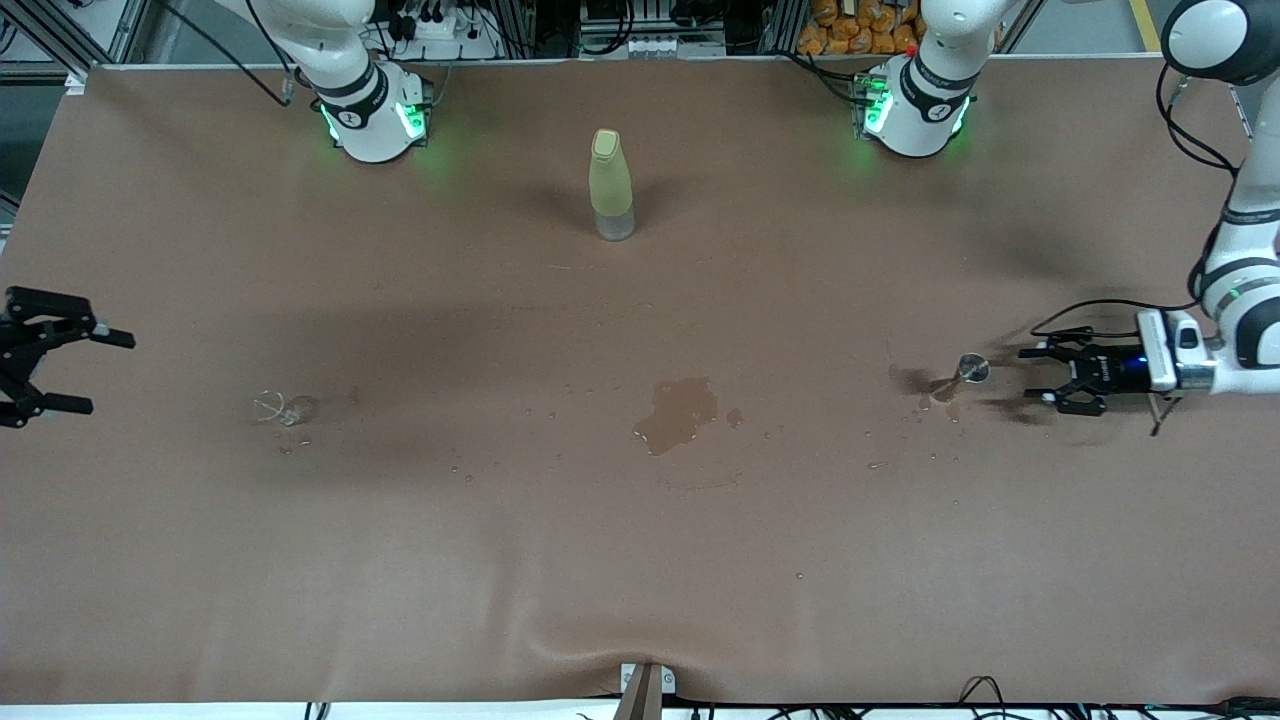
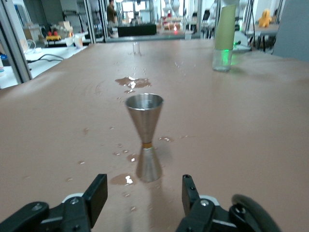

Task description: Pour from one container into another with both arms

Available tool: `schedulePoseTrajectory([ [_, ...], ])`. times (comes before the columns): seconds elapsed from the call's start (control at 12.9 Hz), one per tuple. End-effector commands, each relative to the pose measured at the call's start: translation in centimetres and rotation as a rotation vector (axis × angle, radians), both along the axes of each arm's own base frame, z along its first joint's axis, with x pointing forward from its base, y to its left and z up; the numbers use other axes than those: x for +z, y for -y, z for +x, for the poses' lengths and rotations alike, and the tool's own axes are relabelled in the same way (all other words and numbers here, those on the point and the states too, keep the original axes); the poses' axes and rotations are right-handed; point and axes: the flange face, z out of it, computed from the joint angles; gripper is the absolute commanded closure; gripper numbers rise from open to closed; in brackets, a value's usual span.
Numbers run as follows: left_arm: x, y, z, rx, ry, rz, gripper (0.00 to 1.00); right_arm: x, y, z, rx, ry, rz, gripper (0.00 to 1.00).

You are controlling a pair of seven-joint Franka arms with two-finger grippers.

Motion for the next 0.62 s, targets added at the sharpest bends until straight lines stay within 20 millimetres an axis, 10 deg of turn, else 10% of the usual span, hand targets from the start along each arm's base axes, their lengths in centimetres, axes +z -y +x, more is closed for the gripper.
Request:
schedulePoseTrajectory([
  [0.0, 5.1, -1.1, 1.6, 0.000, -0.059, 0.095, 0.00, 2.0, -2.8, -1.6, -0.205, -0.091, -0.100, 0.00],
  [0.54, 19.3, 0.3, 4.6, 0.294, -0.331, 0.360, 0.00, 5.0, -6.6, -3.7, -0.473, -0.203, -0.238, 0.00],
])
